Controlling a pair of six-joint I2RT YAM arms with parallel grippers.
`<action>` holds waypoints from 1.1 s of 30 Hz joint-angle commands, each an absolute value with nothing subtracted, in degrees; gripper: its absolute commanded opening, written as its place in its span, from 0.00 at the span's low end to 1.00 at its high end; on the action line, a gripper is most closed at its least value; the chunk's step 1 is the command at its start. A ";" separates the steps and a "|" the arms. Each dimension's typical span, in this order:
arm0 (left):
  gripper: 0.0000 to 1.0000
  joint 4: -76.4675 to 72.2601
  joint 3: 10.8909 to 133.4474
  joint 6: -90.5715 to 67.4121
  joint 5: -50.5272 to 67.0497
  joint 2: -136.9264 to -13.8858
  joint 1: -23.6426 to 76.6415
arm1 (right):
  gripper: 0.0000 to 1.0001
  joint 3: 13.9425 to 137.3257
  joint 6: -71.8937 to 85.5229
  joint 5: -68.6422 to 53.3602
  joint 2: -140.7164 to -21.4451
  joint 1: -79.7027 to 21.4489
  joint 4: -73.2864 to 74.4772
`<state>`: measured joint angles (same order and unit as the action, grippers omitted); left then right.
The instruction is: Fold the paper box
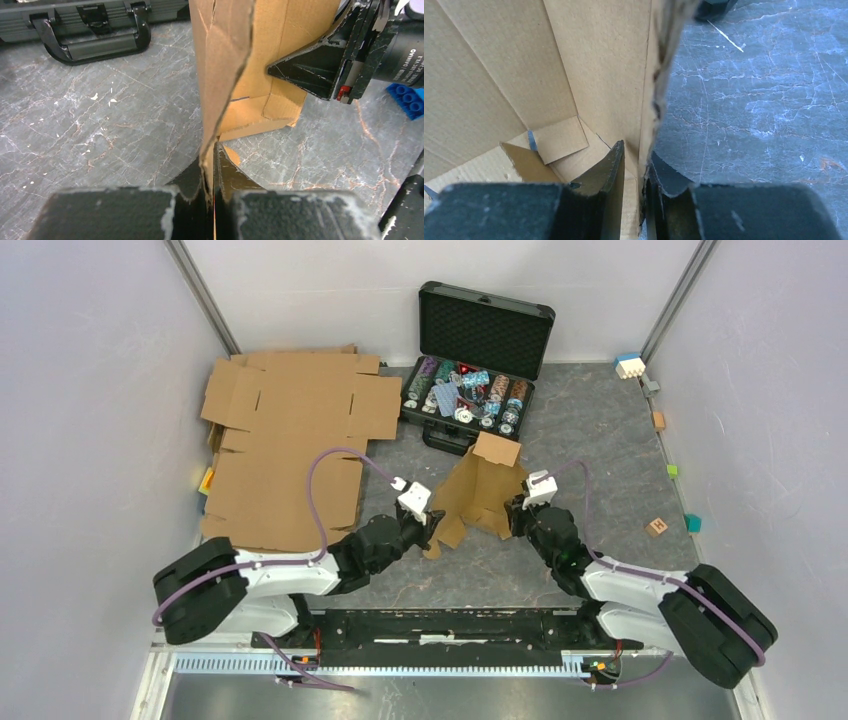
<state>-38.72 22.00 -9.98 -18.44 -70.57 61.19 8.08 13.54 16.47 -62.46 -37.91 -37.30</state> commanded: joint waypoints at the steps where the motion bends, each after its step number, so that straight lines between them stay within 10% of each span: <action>1: 0.02 -46.66 25.10 -6.88 -18.53 -75.41 60.91 | 0.25 10.50 13.62 20.40 -65.72 -39.03 -44.84; 12: 0.02 -48.62 25.05 -2.94 -17.63 -76.70 60.64 | 0.23 13.28 12.52 22.18 -75.60 -40.16 -55.18; 33: 0.02 -45.31 24.84 1.56 -17.88 -76.42 60.50 | 0.76 16.22 8.32 19.72 -67.81 -38.15 -39.26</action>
<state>-45.45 23.29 -1.48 -17.74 -77.49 60.49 13.80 10.26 22.52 -70.85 -39.38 -43.99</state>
